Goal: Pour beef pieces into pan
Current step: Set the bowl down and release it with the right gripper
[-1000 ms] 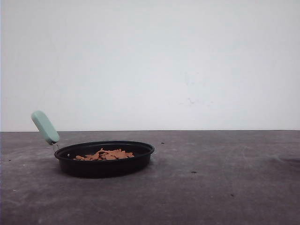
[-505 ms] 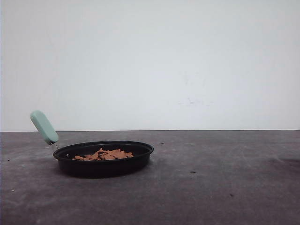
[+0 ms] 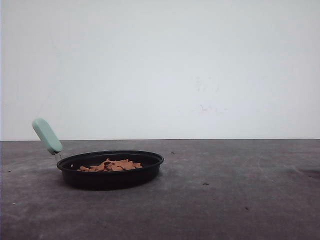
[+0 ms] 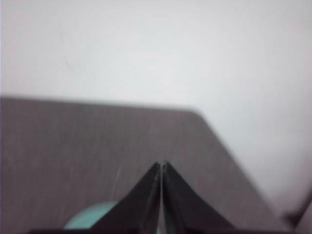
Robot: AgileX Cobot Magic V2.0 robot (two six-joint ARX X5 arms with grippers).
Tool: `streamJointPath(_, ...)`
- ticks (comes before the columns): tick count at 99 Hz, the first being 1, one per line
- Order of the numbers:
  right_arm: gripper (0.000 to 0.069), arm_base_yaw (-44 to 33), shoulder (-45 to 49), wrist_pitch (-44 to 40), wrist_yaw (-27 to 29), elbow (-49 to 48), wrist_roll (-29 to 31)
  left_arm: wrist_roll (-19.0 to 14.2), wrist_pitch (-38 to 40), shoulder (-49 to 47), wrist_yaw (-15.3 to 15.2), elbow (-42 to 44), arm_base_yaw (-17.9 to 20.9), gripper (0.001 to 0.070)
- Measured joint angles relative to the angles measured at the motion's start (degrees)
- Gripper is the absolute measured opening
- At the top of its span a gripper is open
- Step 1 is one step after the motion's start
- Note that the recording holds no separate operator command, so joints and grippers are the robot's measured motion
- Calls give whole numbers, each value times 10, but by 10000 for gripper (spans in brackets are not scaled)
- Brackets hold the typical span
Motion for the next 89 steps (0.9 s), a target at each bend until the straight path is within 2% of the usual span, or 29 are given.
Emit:
streamJointPath(9,4,0,-37,-20,-21,-61,28,0,0,0,0,0,0,29)
streamJointPath(22,4,-1,-32,-25,-90,-105,46,0,0,1,0,0,0,29)
streamJointPath(29,4,-1,-33,-24,-104,-124,48,0,1,1,0,0,0,29)
streamJointPath(58,4,-1,-32,-20,-104,-157,18,0,1,1,0,0,0,29)
streamJointPath(89,4,-1,-33,-19,-92,-157,14,0,1,1,0,0,0,29)
